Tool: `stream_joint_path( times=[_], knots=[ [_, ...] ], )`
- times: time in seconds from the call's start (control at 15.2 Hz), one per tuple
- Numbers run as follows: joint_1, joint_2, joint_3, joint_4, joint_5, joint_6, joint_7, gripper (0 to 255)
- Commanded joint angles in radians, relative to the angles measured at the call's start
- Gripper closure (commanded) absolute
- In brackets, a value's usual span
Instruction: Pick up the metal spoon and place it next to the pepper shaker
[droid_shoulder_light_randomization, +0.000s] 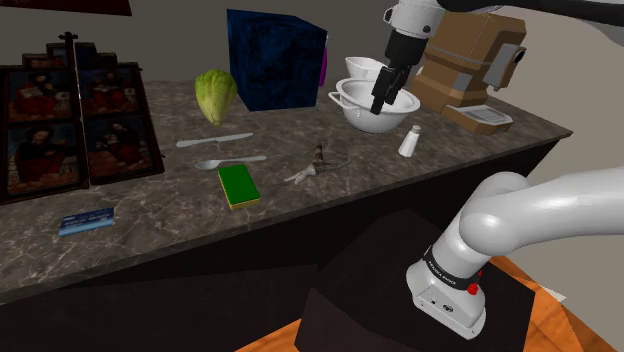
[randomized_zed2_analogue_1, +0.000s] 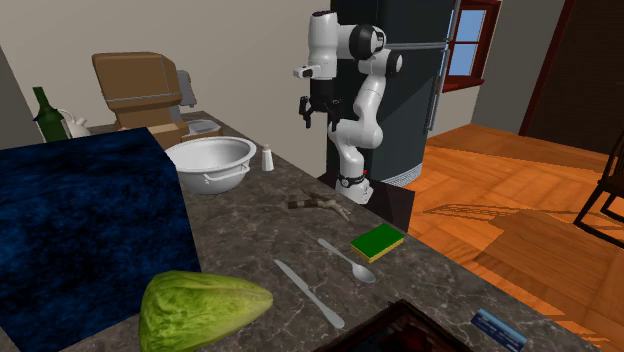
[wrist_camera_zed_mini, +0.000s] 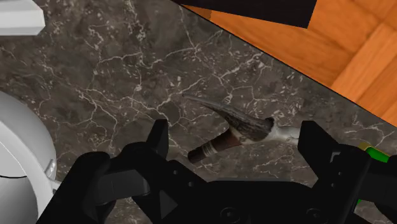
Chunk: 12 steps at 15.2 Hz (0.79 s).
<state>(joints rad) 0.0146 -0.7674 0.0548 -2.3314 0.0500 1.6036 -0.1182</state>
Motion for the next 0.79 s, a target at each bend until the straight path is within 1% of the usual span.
stream_joint_path(
  times=[0.0, 0.33, 0.73],
  knots=[
    [0.0, 0.0, 0.0, 0.0, 0.0, 0.0, 0.0, 0],
    [0.051, 0.132, 0.008, -0.008, -0.02, 0.177, -0.124, 0],
    [0.106, 0.307, 0.026, 0.019, -0.043, 0.37, -0.262, 0]
  ],
)
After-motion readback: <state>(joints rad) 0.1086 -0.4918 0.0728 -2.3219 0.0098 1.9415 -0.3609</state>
